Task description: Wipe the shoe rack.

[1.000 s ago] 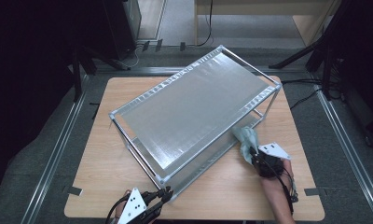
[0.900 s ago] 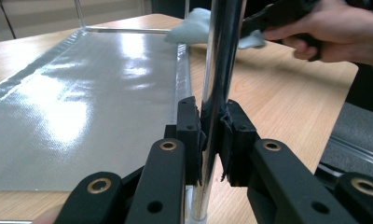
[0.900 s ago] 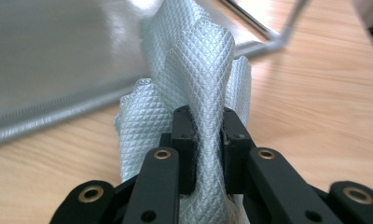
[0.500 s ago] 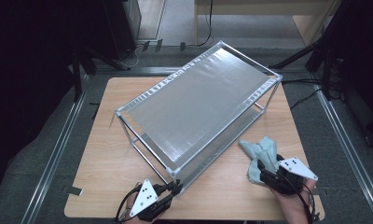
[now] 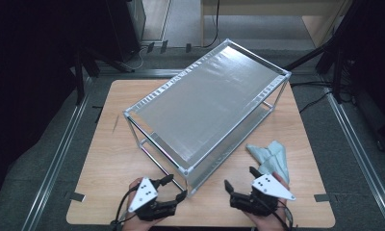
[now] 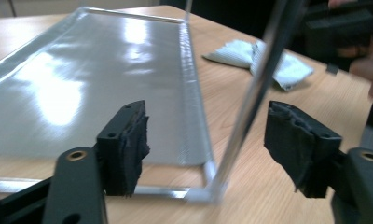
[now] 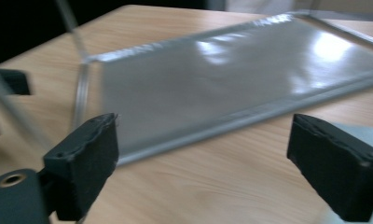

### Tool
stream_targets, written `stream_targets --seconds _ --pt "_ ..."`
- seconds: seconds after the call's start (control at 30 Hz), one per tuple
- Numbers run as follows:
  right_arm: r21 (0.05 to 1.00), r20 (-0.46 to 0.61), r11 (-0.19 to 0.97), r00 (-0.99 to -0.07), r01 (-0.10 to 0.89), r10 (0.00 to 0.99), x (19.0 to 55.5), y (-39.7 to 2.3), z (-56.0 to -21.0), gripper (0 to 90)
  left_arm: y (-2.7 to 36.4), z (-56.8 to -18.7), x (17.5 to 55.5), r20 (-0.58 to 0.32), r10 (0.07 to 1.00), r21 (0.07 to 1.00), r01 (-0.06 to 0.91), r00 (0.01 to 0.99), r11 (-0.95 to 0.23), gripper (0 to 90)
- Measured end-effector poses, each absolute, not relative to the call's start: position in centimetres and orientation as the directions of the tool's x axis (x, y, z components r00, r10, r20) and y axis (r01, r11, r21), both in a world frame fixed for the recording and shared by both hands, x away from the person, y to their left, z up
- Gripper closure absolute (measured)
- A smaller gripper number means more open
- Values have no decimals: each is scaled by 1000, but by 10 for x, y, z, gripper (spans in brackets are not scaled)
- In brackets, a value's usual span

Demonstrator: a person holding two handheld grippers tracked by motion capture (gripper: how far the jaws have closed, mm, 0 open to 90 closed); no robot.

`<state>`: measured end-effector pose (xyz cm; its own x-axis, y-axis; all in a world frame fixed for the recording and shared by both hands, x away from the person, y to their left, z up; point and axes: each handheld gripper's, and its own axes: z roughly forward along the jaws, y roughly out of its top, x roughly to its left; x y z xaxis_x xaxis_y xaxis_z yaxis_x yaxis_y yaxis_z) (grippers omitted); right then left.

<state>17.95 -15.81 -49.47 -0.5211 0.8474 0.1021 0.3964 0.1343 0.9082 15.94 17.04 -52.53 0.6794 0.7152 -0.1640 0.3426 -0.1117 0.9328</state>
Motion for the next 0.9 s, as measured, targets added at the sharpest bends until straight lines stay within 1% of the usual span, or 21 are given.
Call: stream_targets --seconds 0.03,0.07,0.1,0.13,0.17,0.2,0.23,0.27,0.3,0.33,0.37,0.4,0.43,0.53,0.57,0.6,0.63,0.67,0.7,0.9 --pt "915 142 118 -584 385 799 173 -143 -497 82 187 -524 157 -149 737 932 343 659 -118 266" --pt "917 140 129 -608 377 781 170 -134 -497 75 195 -523 156 -147 750 933 341 645 -111 234" --pt "924 124 143 -632 355 765 167 -125 -497 75 203 -524 156 -147 769 935 342 622 -97 226" --pt "928 112 152 -646 339 755 164 -116 -496 75 203 -524 156 -147 769 935 342 622 -97 220" --pt "928 112 152 -646 339 755 164 -116 -496 75 210 -525 157 -160 785 935 348 599 -75 220" --pt "933 98 165 -666 320 740 159 -100 -493 75 217 -526 158 -176 799 933 356 575 -51 209" --pt "935 92 170 -673 312 733 158 -92 -493 76 225 -528 163 -168 836 933 359 521 -36 200" --pt "935 92 170 -673 312 733 158 -92 -493 76 225 -528 163 -168 836 933 359 521 -36 189" --pt "933 87 183 -688 310 720 155 -77 -495 89 232 -529 168 -157 866 932 362 475 -29 187" --pt "932 73 196 -686 306 724 155 -70 -497 134 232 -529 168 -157 866 932 362 475 -29 186" --pt "931 49 207 -667 299 744 153 -63 -500 188 237 -530 169 -168 875 931 366 454 -11 186" --pt "931 49 207 -667 299 744 153 -63 -500 188 240 -530 170 -179 881 929 371 437 5 186" --pt "929 35 217 -657 298 753 154 -53 -505 298 244 -532 171 -176 895 926 378 409 9 187" --pt "926 25 228 -650 302 759 157 -42 -514 532 245 -534 174 -167 908 923 386 383 7 188" --pt "927 40 214 -650 308 759 159 -40 -516 629 245 -534 175 -163 913 921 389 374 6 188" --pt "927 40 214 -650 308 759 159 -40 -516 629 245 -534 175 -163 913 921 389 374 6 190" --pt "928 42 210 -647 308 762 159 -39 -518 697 245 -534 176 -164 918 921 390 362 11 190" --pt "928 41 212 -649 306 760 160 -40 -519 734 245 -535 176 -166 921 920 392 352 16 197" --pt "933 36 211 -660 291 750 158 -45 -521 814 246 -534 177 -149 931 920 391 334 7 217" --pt "935 20 218 -657 279 753 155 -60 -521 817 248 -532 181 -151 946 924 380 286 33 239"
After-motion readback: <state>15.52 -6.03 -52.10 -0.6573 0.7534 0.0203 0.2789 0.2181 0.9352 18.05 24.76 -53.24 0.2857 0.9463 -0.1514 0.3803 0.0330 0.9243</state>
